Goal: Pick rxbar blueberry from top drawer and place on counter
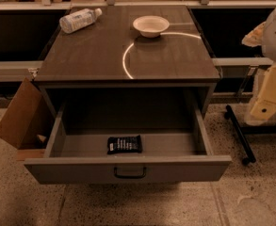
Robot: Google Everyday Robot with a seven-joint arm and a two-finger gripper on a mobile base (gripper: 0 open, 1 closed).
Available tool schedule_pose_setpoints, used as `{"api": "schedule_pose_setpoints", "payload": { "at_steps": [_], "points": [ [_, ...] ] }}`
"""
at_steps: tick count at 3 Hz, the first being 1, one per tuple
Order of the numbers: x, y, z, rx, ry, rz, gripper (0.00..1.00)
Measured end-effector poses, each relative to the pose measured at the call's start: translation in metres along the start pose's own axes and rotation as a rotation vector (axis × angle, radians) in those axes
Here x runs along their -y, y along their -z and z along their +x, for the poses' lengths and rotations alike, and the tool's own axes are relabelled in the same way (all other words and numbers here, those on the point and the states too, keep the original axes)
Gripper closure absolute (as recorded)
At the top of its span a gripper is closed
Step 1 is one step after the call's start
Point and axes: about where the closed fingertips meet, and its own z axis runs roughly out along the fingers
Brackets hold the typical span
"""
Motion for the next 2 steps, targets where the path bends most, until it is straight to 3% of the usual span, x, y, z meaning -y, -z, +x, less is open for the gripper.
{"api": "schedule_pose_setpoints", "payload": {
  "at_steps": [1,2],
  "points": [
    [0.0,0.0,-0.001,0.003,0.001,0.003,0.0],
    [-0.009,-0.022,-0.013,0.042,0.017,-0.032,0.0]
  ]
}}
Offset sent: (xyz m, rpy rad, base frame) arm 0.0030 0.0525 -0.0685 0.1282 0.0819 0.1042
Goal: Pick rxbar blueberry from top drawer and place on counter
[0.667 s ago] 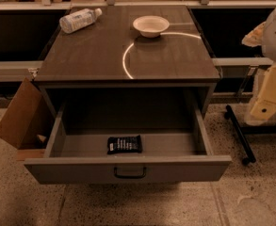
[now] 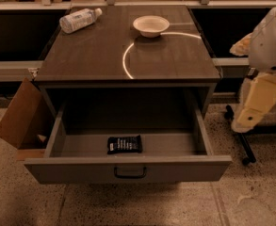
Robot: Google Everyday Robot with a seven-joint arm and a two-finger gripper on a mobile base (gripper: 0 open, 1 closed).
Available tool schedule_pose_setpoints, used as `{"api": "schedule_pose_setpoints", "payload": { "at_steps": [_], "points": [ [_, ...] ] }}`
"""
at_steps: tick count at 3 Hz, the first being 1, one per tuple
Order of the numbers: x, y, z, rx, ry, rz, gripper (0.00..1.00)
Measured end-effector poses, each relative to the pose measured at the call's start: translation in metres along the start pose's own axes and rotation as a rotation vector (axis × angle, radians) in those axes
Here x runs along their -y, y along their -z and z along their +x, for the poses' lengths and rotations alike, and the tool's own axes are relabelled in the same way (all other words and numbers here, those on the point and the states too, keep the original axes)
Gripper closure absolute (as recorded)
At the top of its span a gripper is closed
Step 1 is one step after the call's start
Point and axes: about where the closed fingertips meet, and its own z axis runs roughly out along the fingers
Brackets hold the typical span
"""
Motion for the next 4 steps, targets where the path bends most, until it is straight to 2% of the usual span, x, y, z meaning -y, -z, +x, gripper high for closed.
{"api": "schedule_pose_setpoints", "payload": {
  "at_steps": [1,2,3,4],
  "points": [
    [-0.02,-0.038,-0.019,0.063,0.019,-0.072,0.0],
    [-0.046,-0.074,-0.042,0.156,-0.007,-0.138,0.0],
    [-0.046,-0.074,-0.042,0.156,-0.007,-0.138,0.0],
    [-0.048,-0.099,-0.045,0.186,-0.009,-0.16,0.0]
  ]
}}
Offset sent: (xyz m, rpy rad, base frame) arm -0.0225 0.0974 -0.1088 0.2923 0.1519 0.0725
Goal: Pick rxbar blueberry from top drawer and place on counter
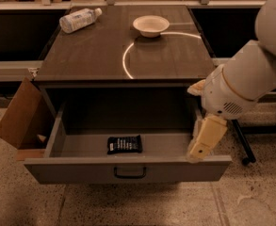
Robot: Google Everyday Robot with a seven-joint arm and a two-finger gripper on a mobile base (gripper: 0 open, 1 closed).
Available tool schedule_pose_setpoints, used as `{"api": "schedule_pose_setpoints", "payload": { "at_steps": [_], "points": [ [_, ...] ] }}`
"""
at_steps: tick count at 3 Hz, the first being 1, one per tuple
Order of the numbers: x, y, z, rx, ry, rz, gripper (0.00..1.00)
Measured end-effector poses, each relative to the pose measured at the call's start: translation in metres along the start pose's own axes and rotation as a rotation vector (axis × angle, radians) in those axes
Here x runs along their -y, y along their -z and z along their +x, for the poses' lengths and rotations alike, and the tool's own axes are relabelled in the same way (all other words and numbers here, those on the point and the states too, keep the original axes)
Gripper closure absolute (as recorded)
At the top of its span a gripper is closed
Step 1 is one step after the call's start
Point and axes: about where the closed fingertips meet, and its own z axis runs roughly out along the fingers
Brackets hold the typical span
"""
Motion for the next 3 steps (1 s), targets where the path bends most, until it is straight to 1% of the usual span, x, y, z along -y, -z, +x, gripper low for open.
{"api": "schedule_pose_setpoints", "payload": {
  "at_steps": [1,2,3],
  "points": [
    [0.007,-0.049,0.002,0.073,-0.024,-0.04,0.0],
    [0.021,-0.095,-0.003,0.14,-0.043,-0.054,0.0],
    [0.021,-0.095,-0.003,0.14,-0.043,-0.054,0.0]
  ]
}}
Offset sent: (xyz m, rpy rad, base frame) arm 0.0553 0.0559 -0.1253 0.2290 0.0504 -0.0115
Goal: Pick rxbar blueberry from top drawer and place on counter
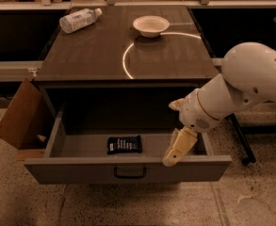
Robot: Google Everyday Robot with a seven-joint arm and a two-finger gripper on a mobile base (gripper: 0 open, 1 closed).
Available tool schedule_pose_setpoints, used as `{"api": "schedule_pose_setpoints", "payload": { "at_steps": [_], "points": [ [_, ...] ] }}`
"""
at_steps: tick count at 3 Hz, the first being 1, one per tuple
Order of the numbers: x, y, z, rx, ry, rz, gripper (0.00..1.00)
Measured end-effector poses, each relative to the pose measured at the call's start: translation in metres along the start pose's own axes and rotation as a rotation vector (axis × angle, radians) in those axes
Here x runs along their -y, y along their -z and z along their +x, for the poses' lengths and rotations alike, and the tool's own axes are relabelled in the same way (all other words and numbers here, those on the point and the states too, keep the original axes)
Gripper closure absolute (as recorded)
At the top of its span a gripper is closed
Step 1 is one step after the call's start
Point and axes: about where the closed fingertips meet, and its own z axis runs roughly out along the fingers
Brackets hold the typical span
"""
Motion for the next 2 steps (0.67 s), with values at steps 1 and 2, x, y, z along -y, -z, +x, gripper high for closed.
{"api": "schedule_pose_setpoints", "payload": {
  "at_steps": [1,2],
  "points": [
    [0.005,-0.01,0.0,0.004,-0.004,-0.017,0.0],
    [0.023,-0.038,-0.004,0.023,0.008,-0.03,0.0]
  ]
}}
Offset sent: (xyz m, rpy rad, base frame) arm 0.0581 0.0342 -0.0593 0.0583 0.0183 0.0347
